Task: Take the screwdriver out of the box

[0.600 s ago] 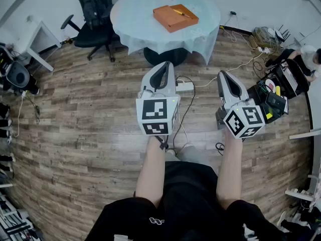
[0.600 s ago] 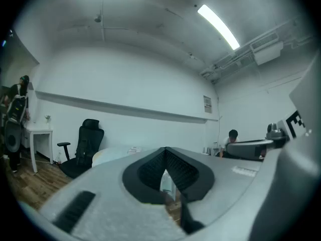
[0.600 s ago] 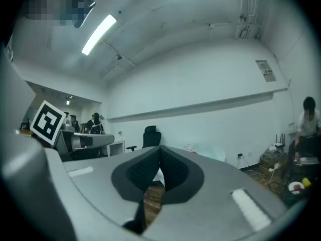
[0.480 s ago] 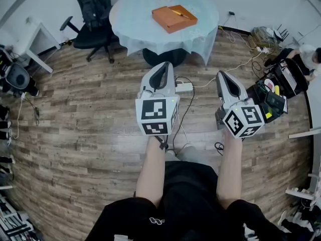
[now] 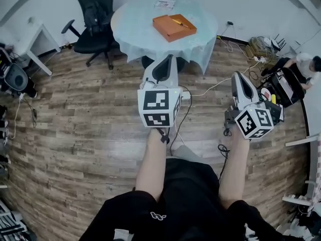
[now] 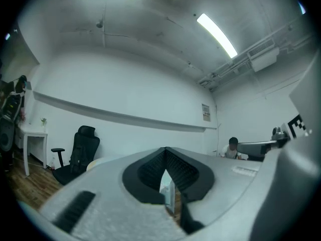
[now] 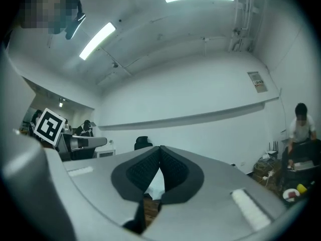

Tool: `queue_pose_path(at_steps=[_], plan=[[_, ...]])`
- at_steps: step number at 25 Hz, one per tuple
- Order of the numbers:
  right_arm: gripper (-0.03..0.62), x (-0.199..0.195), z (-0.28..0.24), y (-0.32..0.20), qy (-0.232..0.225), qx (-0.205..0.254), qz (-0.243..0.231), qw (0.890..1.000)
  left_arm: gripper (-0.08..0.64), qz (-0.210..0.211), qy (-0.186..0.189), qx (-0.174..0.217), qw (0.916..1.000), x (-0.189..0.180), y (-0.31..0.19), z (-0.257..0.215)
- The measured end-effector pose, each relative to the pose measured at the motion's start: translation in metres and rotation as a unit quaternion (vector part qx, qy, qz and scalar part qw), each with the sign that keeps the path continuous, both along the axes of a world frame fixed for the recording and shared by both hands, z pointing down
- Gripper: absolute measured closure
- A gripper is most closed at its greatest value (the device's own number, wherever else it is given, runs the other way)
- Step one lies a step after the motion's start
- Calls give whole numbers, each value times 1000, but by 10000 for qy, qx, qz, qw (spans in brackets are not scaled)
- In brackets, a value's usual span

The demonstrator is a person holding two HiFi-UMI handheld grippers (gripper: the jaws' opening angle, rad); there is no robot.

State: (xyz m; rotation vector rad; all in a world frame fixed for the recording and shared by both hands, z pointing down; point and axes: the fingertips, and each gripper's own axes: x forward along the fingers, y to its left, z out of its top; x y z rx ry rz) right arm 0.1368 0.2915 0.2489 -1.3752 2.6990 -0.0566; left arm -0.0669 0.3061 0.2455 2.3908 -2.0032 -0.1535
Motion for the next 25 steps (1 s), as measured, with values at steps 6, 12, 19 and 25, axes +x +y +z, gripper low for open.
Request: queue_pose_path(at_steps=[6,12,19,25], plan=[[586,0,-6,-27,-197,149,-24,9997,557,122,-240,180,9995,5,-25,-14],[586,13,9,-84,-593,115,9,9982,557,196,-497,239,9983,9,-74,-19],[586,-7,43,-212,-774,79,-264,9966,557,-20,-593,85,9982,-7,-190,17],[586,-21,50,-363,-690,-176,-411,9966,557,-168,-463,-363,9981,-15,-337,39]])
